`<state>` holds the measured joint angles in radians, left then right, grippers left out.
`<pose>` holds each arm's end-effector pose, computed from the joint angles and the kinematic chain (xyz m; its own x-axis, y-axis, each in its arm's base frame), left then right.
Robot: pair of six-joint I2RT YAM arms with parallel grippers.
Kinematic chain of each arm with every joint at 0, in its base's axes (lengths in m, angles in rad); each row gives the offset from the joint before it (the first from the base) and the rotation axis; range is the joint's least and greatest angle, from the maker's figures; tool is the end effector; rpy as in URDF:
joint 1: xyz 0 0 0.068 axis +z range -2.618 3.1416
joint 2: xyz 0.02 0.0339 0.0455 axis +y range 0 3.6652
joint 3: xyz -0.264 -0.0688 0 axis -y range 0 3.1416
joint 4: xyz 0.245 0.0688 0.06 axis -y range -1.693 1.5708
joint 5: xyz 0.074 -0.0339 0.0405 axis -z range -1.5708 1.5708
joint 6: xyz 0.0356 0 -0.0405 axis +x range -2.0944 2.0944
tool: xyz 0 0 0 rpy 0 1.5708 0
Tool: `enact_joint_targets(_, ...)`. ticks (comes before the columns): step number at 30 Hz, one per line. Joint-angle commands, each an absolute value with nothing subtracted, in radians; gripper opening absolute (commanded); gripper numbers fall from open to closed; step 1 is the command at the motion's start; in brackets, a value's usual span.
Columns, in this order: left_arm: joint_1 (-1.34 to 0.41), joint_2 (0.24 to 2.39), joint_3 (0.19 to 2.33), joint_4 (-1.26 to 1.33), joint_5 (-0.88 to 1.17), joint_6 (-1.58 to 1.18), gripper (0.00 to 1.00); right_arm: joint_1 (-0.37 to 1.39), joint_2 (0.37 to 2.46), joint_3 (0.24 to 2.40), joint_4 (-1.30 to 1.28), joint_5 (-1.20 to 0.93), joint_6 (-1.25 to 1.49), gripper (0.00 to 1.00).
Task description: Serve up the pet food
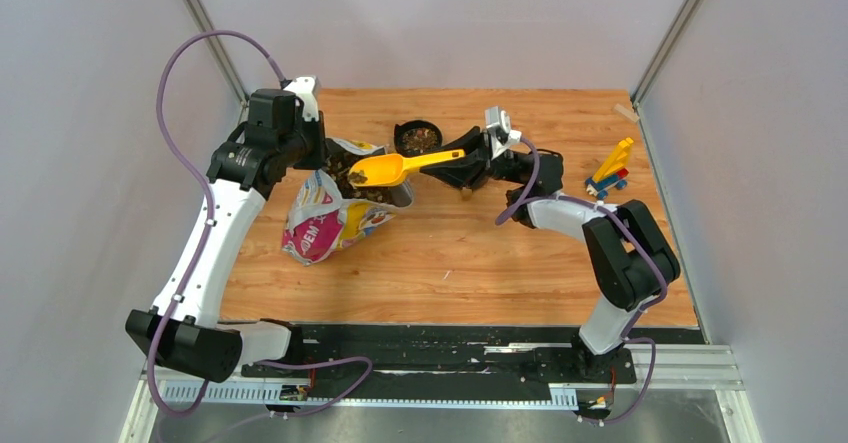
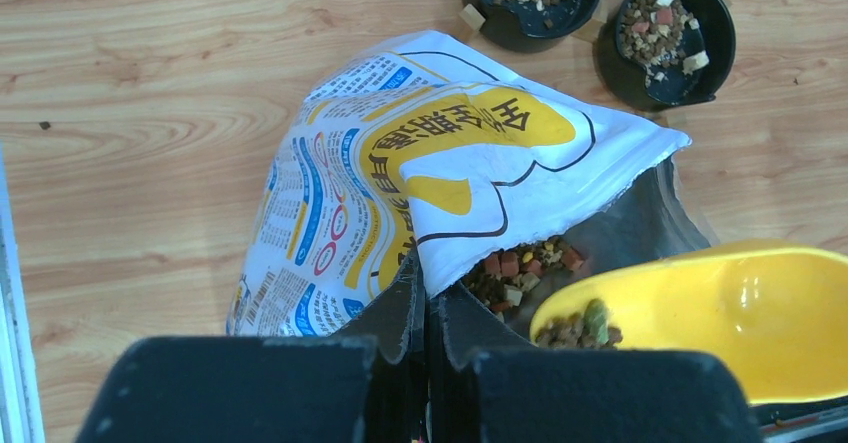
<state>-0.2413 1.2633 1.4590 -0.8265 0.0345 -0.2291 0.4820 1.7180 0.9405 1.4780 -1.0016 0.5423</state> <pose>0.2495 -0.0627 0.4070 -0.6181 -0.0816 -0.7818 0.1289 0.9706 -0.2032 0.2933 0.1873 0.3056 0.0658 0.3483 -0.9351 -0.9975 -0.0009 -0.0705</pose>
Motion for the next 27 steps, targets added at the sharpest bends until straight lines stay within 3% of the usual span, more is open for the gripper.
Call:
enact_joint_targets(1,-0.239,1.195,1.486,-0.729,-0.025,-0.211,0.0,0.473,1.726,0.94,1.599,-0.938,0.606,0.0)
enact_joint_targets(10,-0.239,1.192,1.488,-0.726,-0.04,-0.212,0.0,0.466,1.726,0.959,1.607,-0.892,0.629,0.0)
enact_joint_targets(17,-0.239,1.201,1.496,-0.724,0.006,-0.197,0.0,0.465,1.743,1.005,1.522,-1.03,0.601,0.0)
enact_joint_targets(20,-0.239,1.218,1.502,-0.712,0.184,-0.166,0.0,0.49,1.724,1.004,1.347,-1.08,0.487,0.0)
enact_joint_targets(24,-0.239,1.24,1.493,-0.713,0.265,-0.169,0.0,0.544,1.642,1.029,0.863,-1.025,0.136,0.0)
enact_joint_targets(27,-0.239,1.251,1.493,-0.717,0.28,-0.173,0.0,0.553,1.605,1.047,0.658,-0.957,0.01,0.0)
